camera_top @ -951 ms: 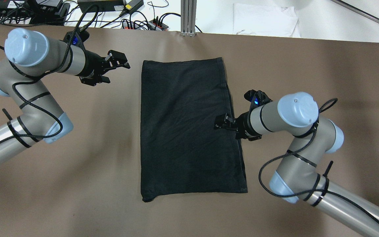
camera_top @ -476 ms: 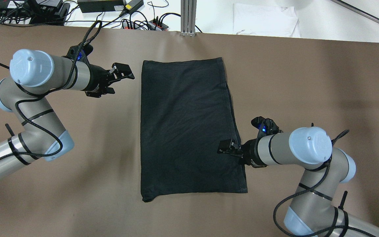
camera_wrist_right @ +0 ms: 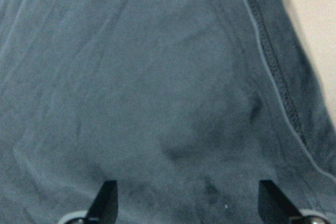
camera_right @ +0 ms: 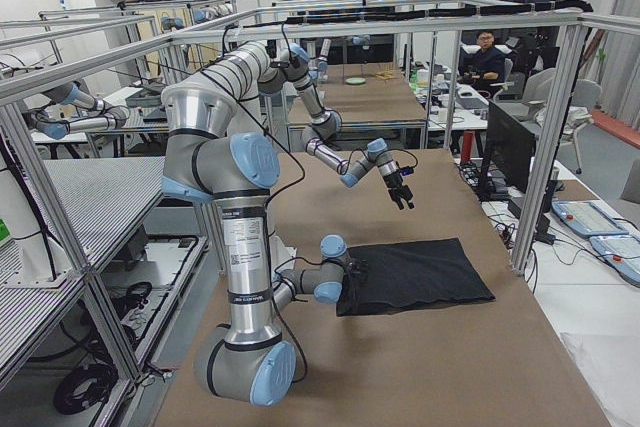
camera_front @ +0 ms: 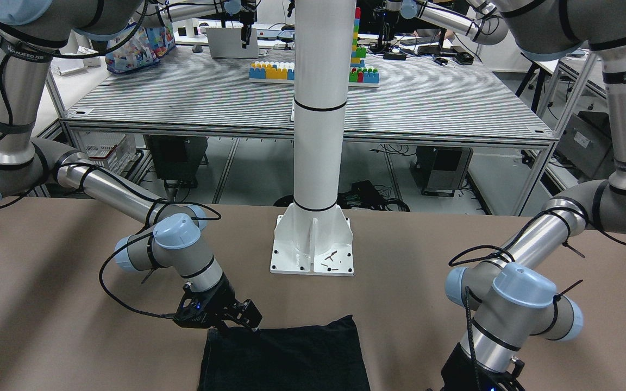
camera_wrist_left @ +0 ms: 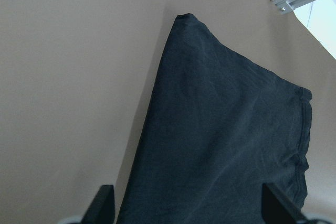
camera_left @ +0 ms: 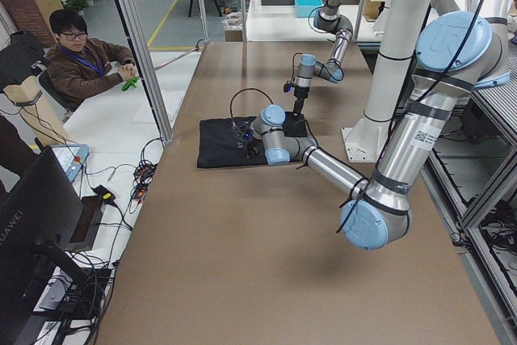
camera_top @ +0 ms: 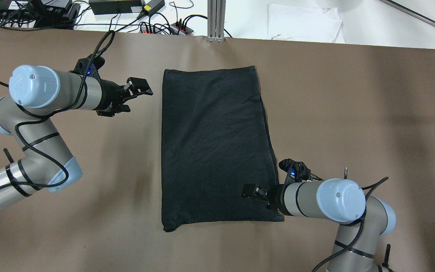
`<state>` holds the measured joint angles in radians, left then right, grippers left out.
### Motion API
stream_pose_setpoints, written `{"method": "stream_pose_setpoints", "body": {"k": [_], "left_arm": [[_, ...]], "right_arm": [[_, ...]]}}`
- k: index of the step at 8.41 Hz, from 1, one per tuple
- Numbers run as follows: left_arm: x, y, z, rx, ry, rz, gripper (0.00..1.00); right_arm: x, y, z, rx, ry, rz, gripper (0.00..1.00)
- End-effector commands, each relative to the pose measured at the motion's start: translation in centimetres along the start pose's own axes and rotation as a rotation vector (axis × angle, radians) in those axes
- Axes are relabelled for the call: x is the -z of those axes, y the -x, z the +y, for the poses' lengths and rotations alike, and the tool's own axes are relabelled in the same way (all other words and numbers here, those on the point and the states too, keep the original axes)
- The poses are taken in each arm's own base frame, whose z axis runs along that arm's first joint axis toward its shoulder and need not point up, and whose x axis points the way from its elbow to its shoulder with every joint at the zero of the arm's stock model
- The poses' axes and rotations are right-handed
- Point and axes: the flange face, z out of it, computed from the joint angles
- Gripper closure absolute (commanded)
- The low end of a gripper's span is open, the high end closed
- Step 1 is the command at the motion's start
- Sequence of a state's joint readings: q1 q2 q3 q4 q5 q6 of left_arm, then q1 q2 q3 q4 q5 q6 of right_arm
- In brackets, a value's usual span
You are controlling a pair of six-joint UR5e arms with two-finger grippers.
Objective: Fold clothes
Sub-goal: 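Move the right gripper to the shirt's near end while the left gripper lowers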
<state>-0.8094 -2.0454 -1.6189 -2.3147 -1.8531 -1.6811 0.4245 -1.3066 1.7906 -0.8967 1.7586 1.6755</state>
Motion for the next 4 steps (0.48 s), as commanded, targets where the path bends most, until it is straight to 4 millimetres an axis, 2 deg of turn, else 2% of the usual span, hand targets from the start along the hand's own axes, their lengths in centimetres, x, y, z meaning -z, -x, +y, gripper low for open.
{"method": "stream_pose_setpoints", "body": {"k": [1,4], "left_arm": [[-0.23,-0.12,0.09,-0.002,-0.010,0.000,0.00],[-0.88,0.12,0.70,-0.010,-0.019,-0.007,0.00]], "right_arm": [[-1.44,-1.65,-1.09,0.052,-0.025,0.038,0.06],[-1.31,-1.43,-1.51,0.048,-0.031,0.036,0.06]]}}
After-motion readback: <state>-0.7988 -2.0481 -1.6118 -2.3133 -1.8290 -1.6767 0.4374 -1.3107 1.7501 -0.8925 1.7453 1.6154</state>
